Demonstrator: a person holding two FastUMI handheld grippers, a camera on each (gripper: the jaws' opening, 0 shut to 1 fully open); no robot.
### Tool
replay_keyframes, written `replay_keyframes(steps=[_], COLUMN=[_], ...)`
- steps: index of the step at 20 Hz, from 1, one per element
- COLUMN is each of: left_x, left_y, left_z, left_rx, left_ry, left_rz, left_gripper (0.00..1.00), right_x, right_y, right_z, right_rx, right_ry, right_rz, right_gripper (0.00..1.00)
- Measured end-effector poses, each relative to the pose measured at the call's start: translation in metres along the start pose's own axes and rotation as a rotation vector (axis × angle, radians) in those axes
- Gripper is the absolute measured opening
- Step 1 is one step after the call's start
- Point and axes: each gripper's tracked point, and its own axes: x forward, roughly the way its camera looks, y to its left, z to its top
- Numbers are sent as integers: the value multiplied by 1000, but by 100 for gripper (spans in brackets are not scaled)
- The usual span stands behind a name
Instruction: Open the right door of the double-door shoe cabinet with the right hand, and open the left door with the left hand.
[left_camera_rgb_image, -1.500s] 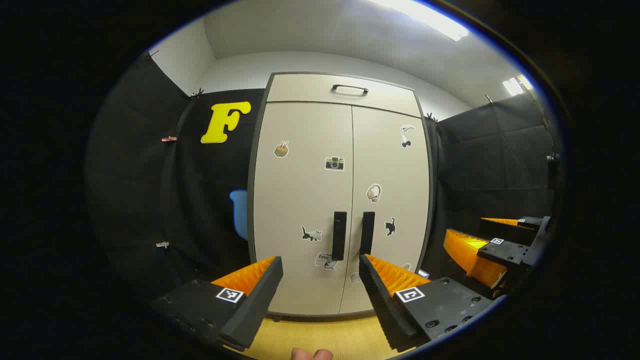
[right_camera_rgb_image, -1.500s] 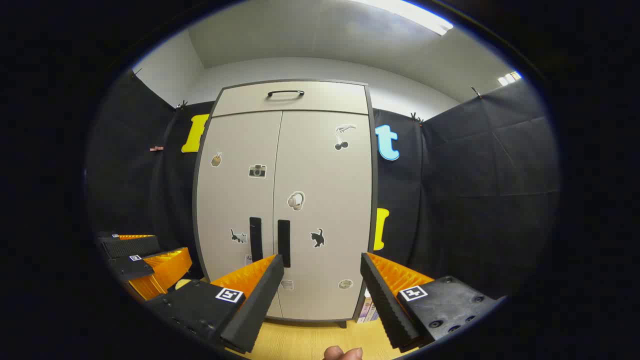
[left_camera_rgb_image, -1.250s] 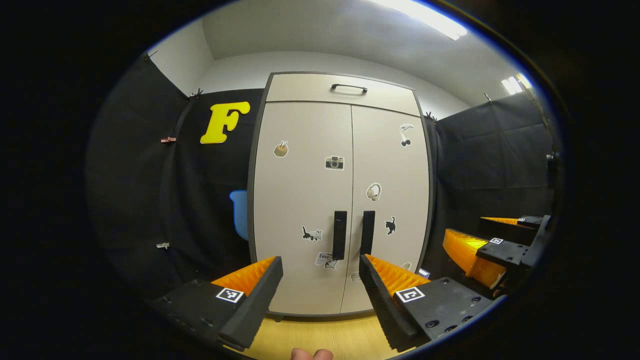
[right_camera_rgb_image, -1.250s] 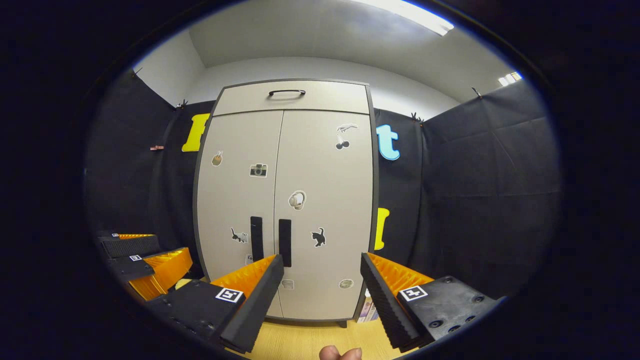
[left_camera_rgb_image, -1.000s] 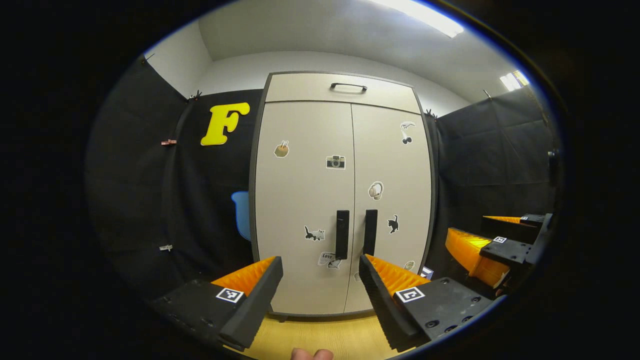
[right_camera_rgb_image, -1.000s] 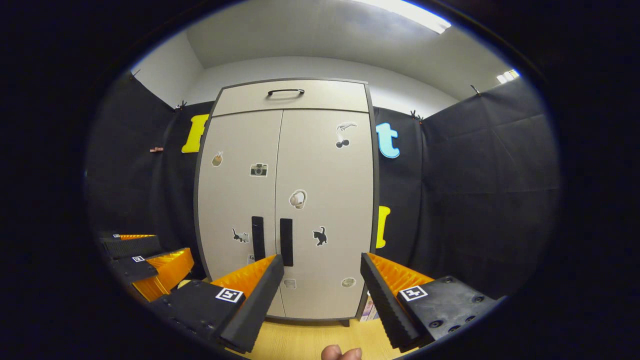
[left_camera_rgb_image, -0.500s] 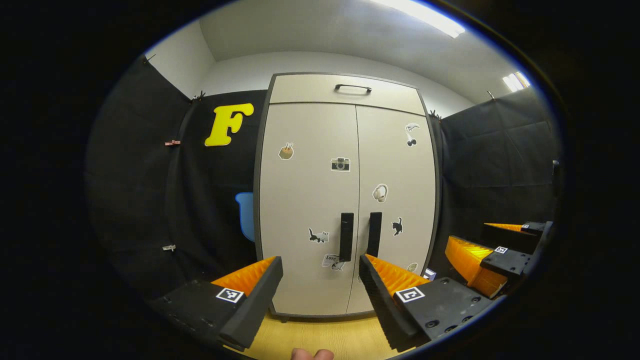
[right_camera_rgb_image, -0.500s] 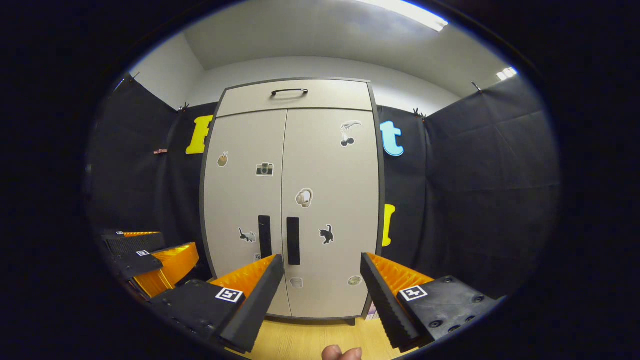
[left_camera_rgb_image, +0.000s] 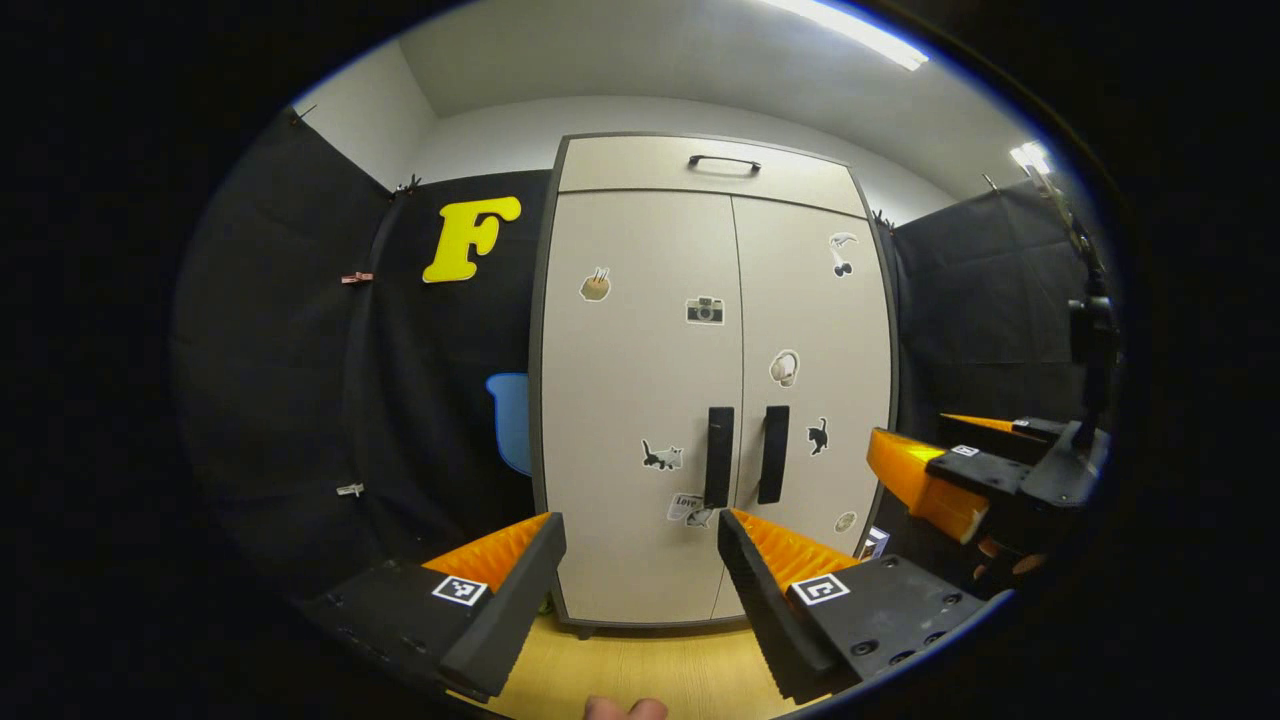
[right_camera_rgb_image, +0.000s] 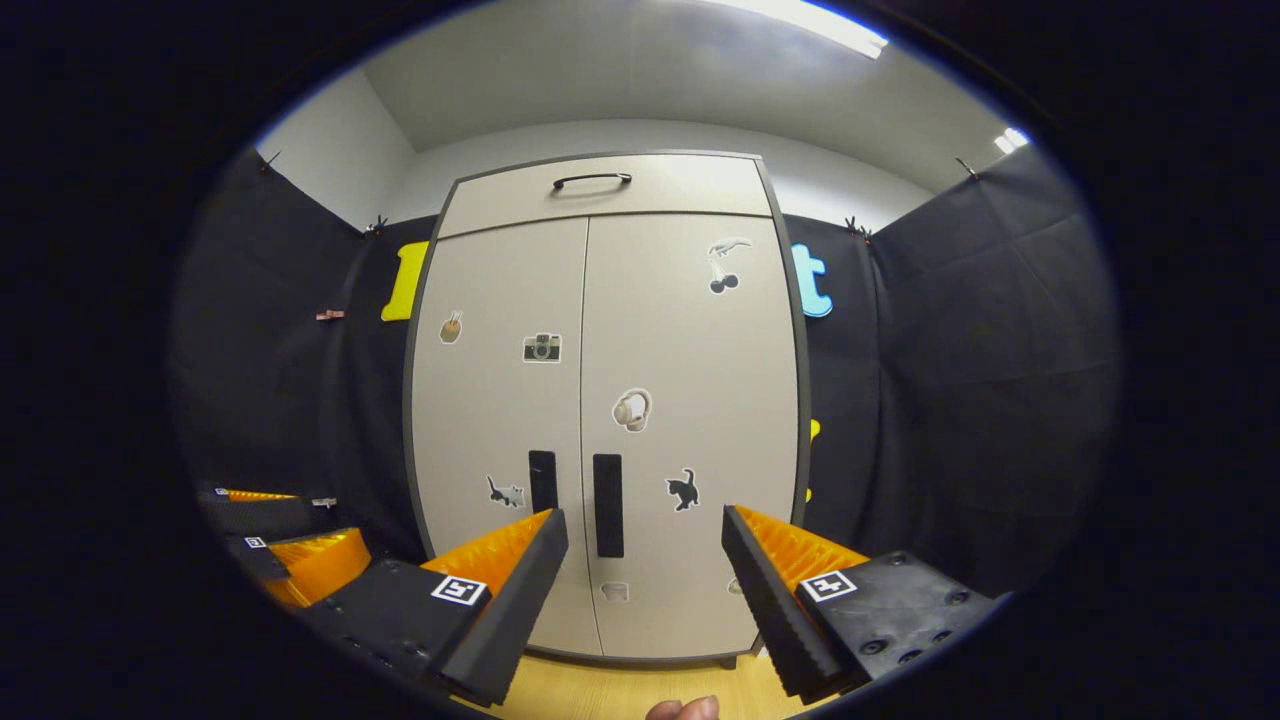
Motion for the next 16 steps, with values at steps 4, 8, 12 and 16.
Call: replay_keyframes(steps=[4,8,12,16], left_x=[9,18,27,29], left_y=[11,20,28,35], left_z=[-8,-16,-24,-31], left_rx=[-7,-8,-17,-18], left_ry=[7,18,34,43], left_rz=[10,14,14,17], left_gripper=[94,94,94,94], right_x=[50,94,129,153], right_y=[15,25,32,32], right_z=[-19,-39,-48,-67], right_rx=[-4,5,2,-1], right_ry=[37,59,25,48], right_rz=[9,6,11,-2], right_gripper=[98,98,97,96])
